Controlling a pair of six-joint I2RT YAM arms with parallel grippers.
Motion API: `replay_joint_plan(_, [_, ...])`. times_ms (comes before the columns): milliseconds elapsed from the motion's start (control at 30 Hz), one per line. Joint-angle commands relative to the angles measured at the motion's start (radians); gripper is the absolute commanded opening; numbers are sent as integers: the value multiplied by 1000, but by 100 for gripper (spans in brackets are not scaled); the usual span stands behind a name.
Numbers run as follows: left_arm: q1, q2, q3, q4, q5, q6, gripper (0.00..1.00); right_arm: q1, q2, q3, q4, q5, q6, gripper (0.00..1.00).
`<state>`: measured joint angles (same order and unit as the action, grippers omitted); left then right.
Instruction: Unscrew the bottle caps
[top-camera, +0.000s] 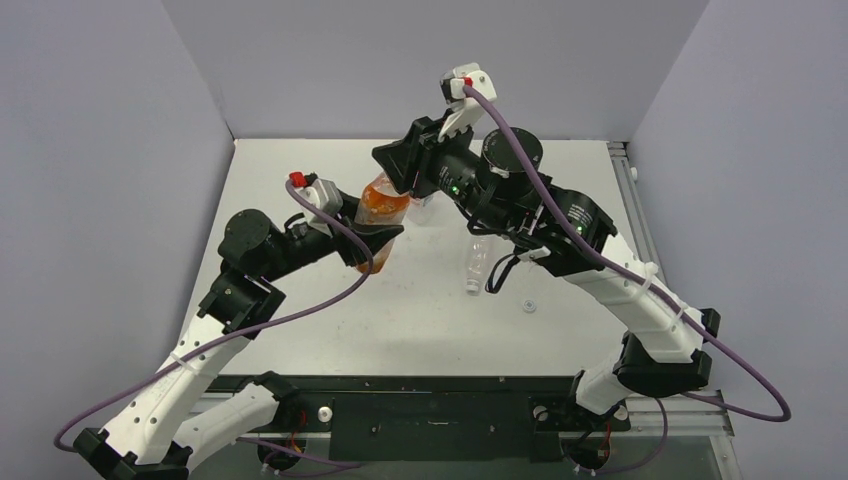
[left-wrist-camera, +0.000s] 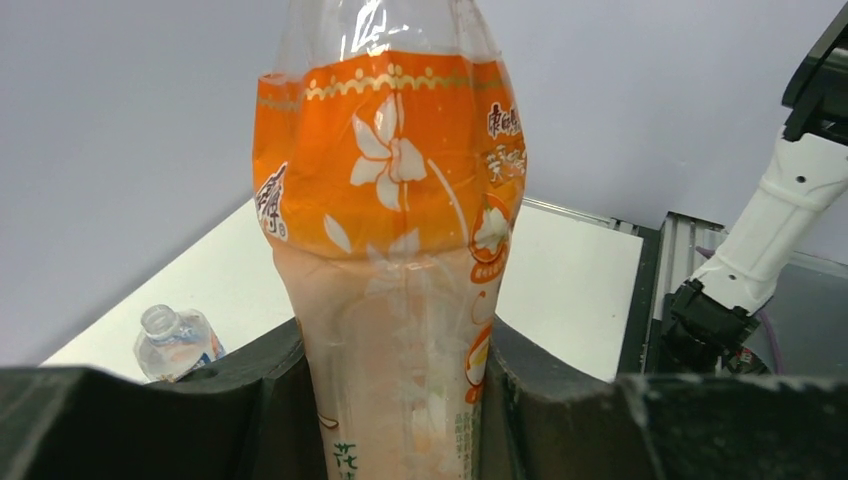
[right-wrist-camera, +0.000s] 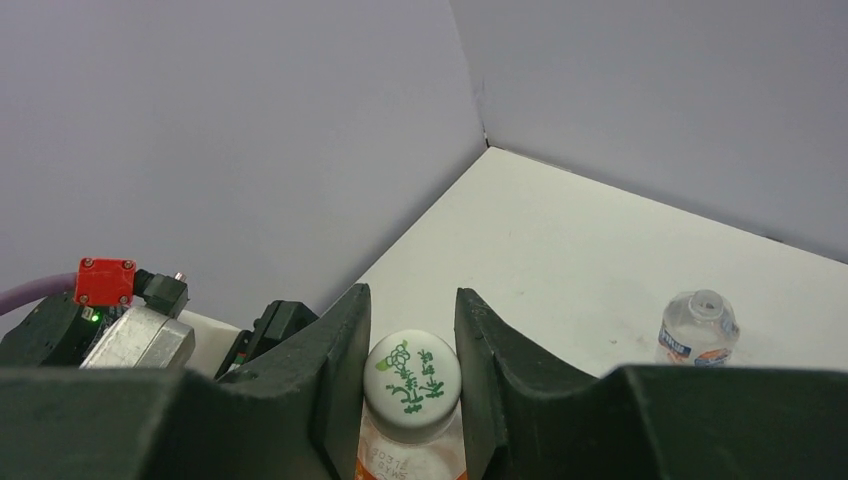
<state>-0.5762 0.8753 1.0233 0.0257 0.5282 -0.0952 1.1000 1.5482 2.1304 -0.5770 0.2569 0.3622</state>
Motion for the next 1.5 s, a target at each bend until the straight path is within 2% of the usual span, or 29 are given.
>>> replay_joint_plan(0, [-2, -4, 37, 67, 96, -80, 3, -59, -74, -59, 112, -233, -32, 0])
replay_joint_plan(67, [-2, -7, 40, 108, 186, -160, 3, -103, -115, -127, 193, -530, -36, 0])
replay_joint_plan(200, [-3, 1, 74, 155, 382, -289, 4, -156, -180, -239, 379, -877, 10, 0])
replay_joint_plan(333, [-10, 5, 99, 158, 488, -342, 6, -175, -208, -305, 507, -1038, 75, 0])
replay_joint_plan(433, [-10, 7, 106, 149, 492, -339, 6, -178, -218, -317, 496, -1045, 57, 0])
replay_joint_plan(600, [-10, 17, 107, 147, 493, -325, 6, -185, -257, -348, 414, -959, -35, 0])
replay_joint_plan(633, [-10, 18, 104, 144, 492, -320, 6, -187, -266, -346, 396, -896, -46, 9])
replay_joint_plan(667, [-10, 19, 103, 136, 483, -301, 6, -187, -279, -346, 367, -845, -60, 37])
replay_joint_plan(700, [-10, 19, 100, 131, 475, -270, 7, -186, -285, -347, 357, -747, -64, 50])
replay_joint_plan(733, [-10, 18, 97, 116, 449, -251, 7, -184, -293, -344, 339, -696, -66, 69])
replay_joint_plan(800, [-10, 16, 88, 83, 396, -171, 7, -172, -297, -329, 314, -550, -64, 76])
replay_joint_plan(833, [-10, 12, 82, 72, 377, -114, 7, -153, -294, -308, 302, -443, -64, 77])
replay_joint_plan(933, [-11, 0, 57, 42, 263, -4, 8, -78, -246, -229, 183, -251, -86, 79])
replay_joint_plan(1033, [-11, -3, 44, 30, 148, 82, 8, -7, -167, -80, 50, -51, -114, 80])
replay_joint_plan(1133, [-11, 4, 44, 18, 70, 142, 9, 27, -90, -7, -41, 3, -101, 81])
replay_joint_plan(1267, [-11, 7, 41, 16, 25, 159, 8, 30, -62, 9, -49, 40, -74, 80])
replay_joint_plan(1333, [-12, 4, 35, 20, 24, 156, 9, 31, -57, 9, -42, 43, -67, 76])
replay_joint_plan(1467, [-12, -2, 32, 20, 25, 149, 9, 31, -54, 9, -23, 36, -58, 56])
